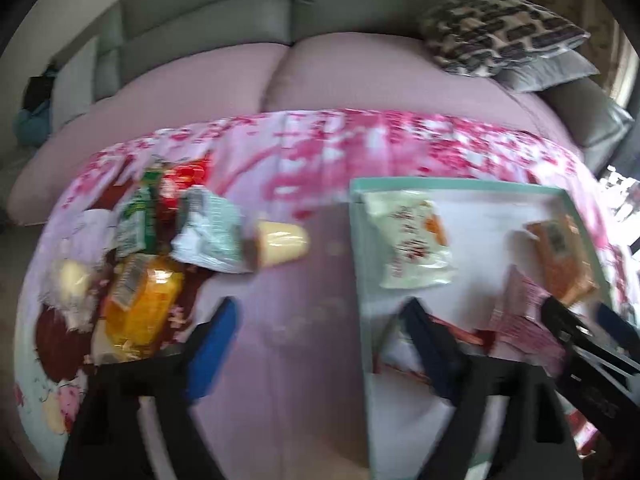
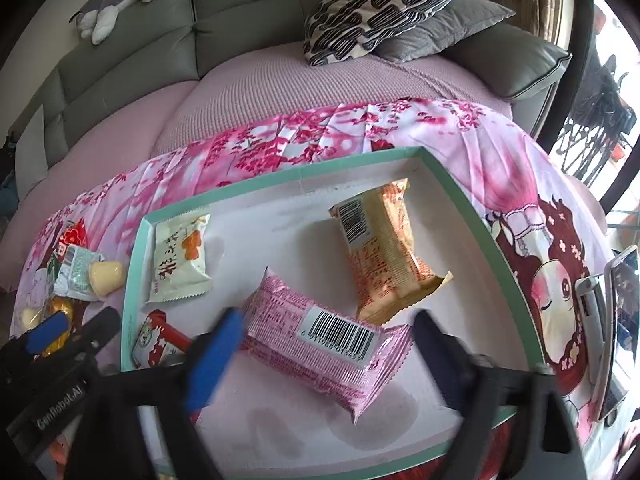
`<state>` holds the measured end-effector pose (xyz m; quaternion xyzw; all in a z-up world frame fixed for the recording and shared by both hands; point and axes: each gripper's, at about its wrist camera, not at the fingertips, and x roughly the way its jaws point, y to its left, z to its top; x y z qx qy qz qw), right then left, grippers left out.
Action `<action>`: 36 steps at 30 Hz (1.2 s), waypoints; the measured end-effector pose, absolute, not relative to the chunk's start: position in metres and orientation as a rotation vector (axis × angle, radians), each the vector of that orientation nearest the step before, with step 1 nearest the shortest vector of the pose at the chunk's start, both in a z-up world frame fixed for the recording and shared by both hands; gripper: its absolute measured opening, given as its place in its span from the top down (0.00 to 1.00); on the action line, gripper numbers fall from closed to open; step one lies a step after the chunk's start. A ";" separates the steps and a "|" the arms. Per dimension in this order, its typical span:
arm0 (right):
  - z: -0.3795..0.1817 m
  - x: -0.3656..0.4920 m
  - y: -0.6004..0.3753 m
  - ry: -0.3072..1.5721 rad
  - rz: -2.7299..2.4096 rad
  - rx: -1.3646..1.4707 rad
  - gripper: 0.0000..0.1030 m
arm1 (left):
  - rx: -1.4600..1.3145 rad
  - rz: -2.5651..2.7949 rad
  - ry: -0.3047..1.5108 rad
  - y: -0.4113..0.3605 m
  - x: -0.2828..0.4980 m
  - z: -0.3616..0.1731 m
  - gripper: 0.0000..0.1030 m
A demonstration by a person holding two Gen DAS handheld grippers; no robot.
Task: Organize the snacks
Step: 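Carry both packets into the teal tray and open both grippers, then move both grippers back over the snack pile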
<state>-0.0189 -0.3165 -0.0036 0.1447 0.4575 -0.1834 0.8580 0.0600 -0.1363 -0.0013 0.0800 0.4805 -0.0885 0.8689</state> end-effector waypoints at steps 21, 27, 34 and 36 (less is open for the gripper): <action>-0.001 -0.017 -0.307 0.952 -0.363 0.282 0.00 | 0.094 -0.103 0.976 -0.101 0.066 -0.004 0.01; 0.006 -0.016 -0.290 0.934 -0.334 0.265 0.00 | 0.119 -0.089 0.979 -0.088 0.062 0.000 0.01; 0.013 -0.015 -0.259 0.920 -0.247 0.261 0.00 | 0.184 -0.050 0.956 -0.055 0.047 0.009 0.01; 0.017 -0.014 -0.244 0.912 -0.227 0.238 0.00 | 0.191 -0.031 0.956 -0.042 0.043 0.011 0.01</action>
